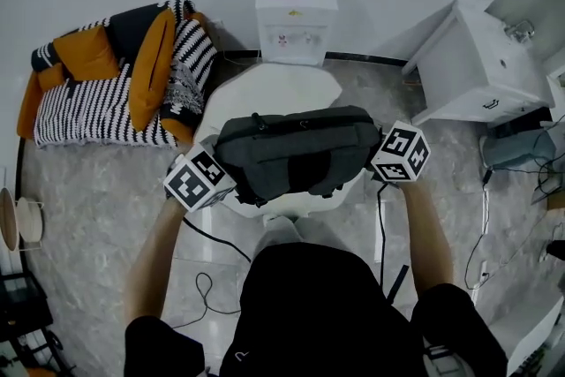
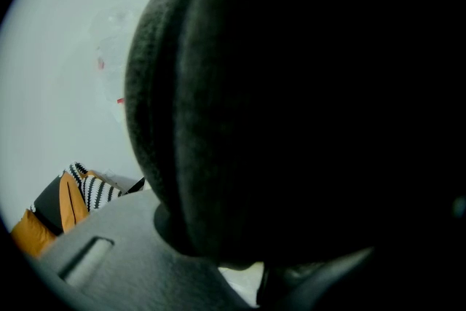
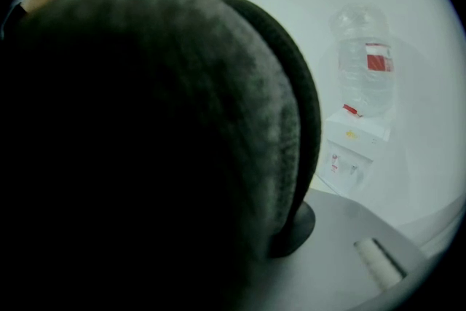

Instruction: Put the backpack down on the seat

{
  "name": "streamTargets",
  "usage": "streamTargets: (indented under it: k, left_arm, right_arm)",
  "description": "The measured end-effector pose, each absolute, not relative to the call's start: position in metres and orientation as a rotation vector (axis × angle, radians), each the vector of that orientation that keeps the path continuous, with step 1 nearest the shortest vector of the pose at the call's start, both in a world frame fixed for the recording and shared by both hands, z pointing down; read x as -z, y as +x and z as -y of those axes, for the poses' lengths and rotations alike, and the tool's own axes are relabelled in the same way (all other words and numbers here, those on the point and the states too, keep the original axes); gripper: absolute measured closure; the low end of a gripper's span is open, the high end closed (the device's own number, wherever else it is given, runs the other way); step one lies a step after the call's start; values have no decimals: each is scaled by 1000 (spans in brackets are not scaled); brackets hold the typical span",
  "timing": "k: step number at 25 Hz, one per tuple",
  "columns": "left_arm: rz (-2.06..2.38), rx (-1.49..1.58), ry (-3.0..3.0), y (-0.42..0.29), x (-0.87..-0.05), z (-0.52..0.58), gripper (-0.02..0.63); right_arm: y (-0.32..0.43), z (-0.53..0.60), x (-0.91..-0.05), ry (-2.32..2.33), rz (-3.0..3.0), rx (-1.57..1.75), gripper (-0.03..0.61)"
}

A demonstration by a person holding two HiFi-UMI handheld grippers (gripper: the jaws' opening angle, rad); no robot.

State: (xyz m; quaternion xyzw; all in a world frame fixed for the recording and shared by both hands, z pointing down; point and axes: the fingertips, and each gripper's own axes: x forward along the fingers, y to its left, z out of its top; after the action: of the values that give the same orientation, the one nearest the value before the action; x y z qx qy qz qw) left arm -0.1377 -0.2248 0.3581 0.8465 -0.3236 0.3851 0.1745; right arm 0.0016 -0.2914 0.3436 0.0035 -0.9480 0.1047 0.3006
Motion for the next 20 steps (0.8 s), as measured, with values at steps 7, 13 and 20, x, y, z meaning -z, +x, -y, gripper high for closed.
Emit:
streamTargets:
  k: [7,13,20]
  left_arm:
    - [865,-1084,2360,-156,-391,244,486]
    - [802,-1107,2395,-170,-426,264,486]
    - [749,-1094,2400,-170,-488,279,486]
  right_arm:
    - [-14,307,-379,52,2485,-387,394]
    - [-24,316,-415,138,2475,-464,394]
    - [-21,327,-475,197,2441,-510,394]
